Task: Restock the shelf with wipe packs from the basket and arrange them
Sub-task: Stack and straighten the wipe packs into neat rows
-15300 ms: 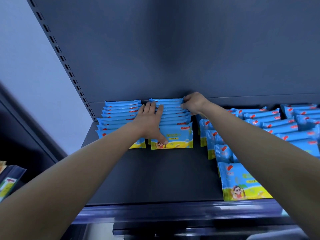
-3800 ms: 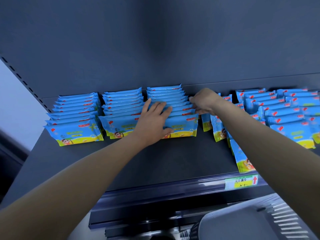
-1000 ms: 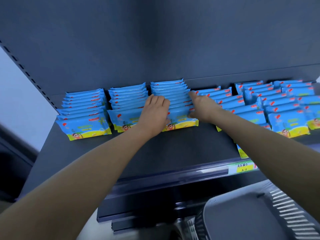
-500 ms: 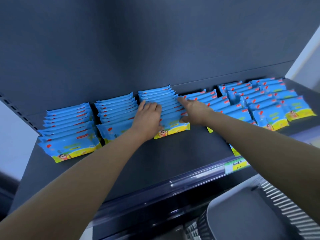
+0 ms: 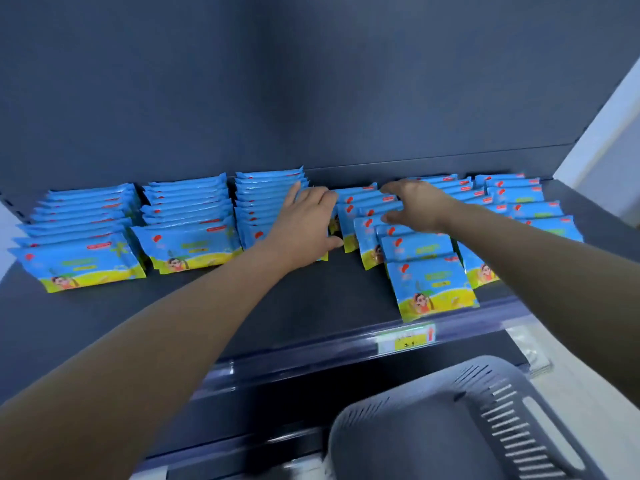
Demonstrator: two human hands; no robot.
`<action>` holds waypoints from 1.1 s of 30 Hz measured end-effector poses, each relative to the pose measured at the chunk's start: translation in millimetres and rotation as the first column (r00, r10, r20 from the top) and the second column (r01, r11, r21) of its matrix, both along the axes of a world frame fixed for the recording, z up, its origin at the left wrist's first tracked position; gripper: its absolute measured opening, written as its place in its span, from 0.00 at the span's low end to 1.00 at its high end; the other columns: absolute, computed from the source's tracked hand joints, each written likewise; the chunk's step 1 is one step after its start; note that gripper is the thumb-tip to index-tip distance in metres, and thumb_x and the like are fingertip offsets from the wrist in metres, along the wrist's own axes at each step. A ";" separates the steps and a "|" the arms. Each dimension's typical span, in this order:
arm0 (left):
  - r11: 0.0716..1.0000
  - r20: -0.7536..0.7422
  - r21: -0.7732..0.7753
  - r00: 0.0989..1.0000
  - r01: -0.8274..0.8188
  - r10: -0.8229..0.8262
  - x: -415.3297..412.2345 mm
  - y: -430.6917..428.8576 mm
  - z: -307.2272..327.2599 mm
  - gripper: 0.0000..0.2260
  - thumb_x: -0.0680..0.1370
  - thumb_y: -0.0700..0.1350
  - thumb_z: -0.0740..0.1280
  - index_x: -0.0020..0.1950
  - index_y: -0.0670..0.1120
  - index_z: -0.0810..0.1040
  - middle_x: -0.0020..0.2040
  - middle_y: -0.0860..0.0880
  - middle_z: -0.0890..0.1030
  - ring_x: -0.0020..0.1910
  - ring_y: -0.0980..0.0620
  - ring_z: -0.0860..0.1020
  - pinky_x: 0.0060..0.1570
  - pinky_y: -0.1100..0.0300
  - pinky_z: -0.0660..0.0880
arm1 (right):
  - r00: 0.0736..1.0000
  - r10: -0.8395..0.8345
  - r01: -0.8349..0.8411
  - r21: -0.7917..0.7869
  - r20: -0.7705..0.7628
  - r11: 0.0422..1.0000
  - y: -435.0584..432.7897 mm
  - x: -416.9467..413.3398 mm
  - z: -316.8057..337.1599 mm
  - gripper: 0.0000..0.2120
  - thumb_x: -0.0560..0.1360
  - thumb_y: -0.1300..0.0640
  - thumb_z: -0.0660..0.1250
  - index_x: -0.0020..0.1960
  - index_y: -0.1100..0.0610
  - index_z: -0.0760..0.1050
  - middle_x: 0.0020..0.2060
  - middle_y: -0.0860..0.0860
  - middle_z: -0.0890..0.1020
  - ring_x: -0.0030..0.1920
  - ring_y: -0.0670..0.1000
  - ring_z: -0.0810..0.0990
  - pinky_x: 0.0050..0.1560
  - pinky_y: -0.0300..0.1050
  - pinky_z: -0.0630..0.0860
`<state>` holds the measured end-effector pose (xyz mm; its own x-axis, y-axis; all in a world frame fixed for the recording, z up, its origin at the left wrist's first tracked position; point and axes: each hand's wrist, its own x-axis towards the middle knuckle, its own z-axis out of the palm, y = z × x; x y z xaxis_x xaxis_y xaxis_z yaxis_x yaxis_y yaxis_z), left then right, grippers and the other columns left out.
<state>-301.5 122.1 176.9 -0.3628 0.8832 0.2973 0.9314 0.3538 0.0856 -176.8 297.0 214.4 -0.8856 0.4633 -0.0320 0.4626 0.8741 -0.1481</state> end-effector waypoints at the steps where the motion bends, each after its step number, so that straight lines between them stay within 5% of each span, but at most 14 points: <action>1: 0.999 0.001 -0.037 0.999 -0.035 0.036 3.9 5.8 0.1 0.34 0.72 0.54 0.69 0.72 0.44 0.60 0.71 0.46 0.64 0.72 0.47 0.59 0.73 0.51 0.41 | 1.000 0.017 -0.017 -0.002 0.021 1.000 6.9 4.3 0.2 0.29 0.76 0.51 0.66 0.73 0.56 0.62 0.70 0.56 0.68 0.67 0.57 0.69 0.64 0.48 0.67; 7: 0.964 0.038 -0.066 0.965 -0.258 0.260 10.3 10.3 -8.1 0.32 0.72 0.52 0.70 0.71 0.43 0.61 0.71 0.45 0.62 0.72 0.47 0.58 0.73 0.50 0.39 | 0.983 0.177 -0.178 0.014 0.039 0.984 41.0 19.4 -9.7 0.28 0.75 0.49 0.67 0.73 0.54 0.63 0.70 0.55 0.68 0.65 0.56 0.72 0.64 0.49 0.69; 11: 0.974 0.109 0.023 0.969 -0.225 0.221 28.3 18.1 -6.8 0.31 0.74 0.53 0.68 0.72 0.44 0.62 0.70 0.46 0.64 0.71 0.48 0.59 0.73 0.53 0.41 | 0.974 0.222 -0.223 0.040 0.033 0.974 49.2 1.9 -10.4 0.27 0.76 0.50 0.66 0.72 0.57 0.64 0.69 0.57 0.69 0.68 0.57 0.68 0.66 0.49 0.65; 14: 0.983 0.237 0.117 0.965 -0.143 0.112 42.0 41.3 -2.7 0.31 0.72 0.56 0.70 0.70 0.44 0.65 0.67 0.46 0.68 0.67 0.46 0.64 0.70 0.56 0.52 | 0.970 0.241 -0.242 0.046 0.025 0.969 53.6 -16.0 -8.0 0.24 0.77 0.52 0.64 0.71 0.58 0.65 0.67 0.58 0.71 0.68 0.58 0.67 0.67 0.49 0.65; 16: 0.995 0.266 0.065 0.963 -0.074 0.054 50.1 63.4 -4.5 0.38 0.68 0.61 0.71 0.70 0.43 0.64 0.67 0.45 0.68 0.67 0.46 0.64 0.69 0.55 0.54 | 0.966 0.254 -0.256 0.067 0.039 0.964 57.6 -24.5 -8.4 0.22 0.77 0.53 0.63 0.69 0.60 0.67 0.65 0.58 0.73 0.66 0.58 0.69 0.65 0.46 0.62; 20: 0.982 0.248 -0.183 0.969 0.036 0.011 65.9 97.5 -22.7 0.53 0.61 0.70 0.69 0.75 0.43 0.52 0.74 0.45 0.56 0.74 0.46 0.52 0.73 0.47 0.40 | 0.977 0.205 -0.206 0.009 0.055 0.979 71.3 -39.3 -14.1 0.19 0.79 0.55 0.58 0.68 0.61 0.69 0.65 0.59 0.73 0.65 0.58 0.70 0.65 0.46 0.65; 25: 0.979 0.237 -0.196 0.971 0.051 -0.003 67.5 112.4 -33.4 0.53 0.61 0.69 0.71 0.75 0.44 0.52 0.72 0.46 0.56 0.73 0.46 0.51 0.72 0.46 0.39 | 0.981 0.181 -0.168 -0.153 0.069 0.974 89.4 -59.3 -23.9 0.19 0.81 0.53 0.54 0.67 0.61 0.68 0.66 0.58 0.72 0.58 0.55 0.73 0.62 0.48 0.69; 33: 0.962 0.223 -0.267 0.967 -0.059 0.122 62.8 107.8 -20.9 0.49 0.63 0.66 0.71 0.74 0.44 0.55 0.67 0.46 0.61 0.71 0.46 0.53 0.72 0.47 0.36 | 0.933 0.296 -0.257 -0.197 0.206 0.946 101.0 -86.9 -33.8 0.30 0.79 0.40 0.55 0.73 0.58 0.61 0.73 0.55 0.64 0.72 0.54 0.63 0.71 0.46 0.58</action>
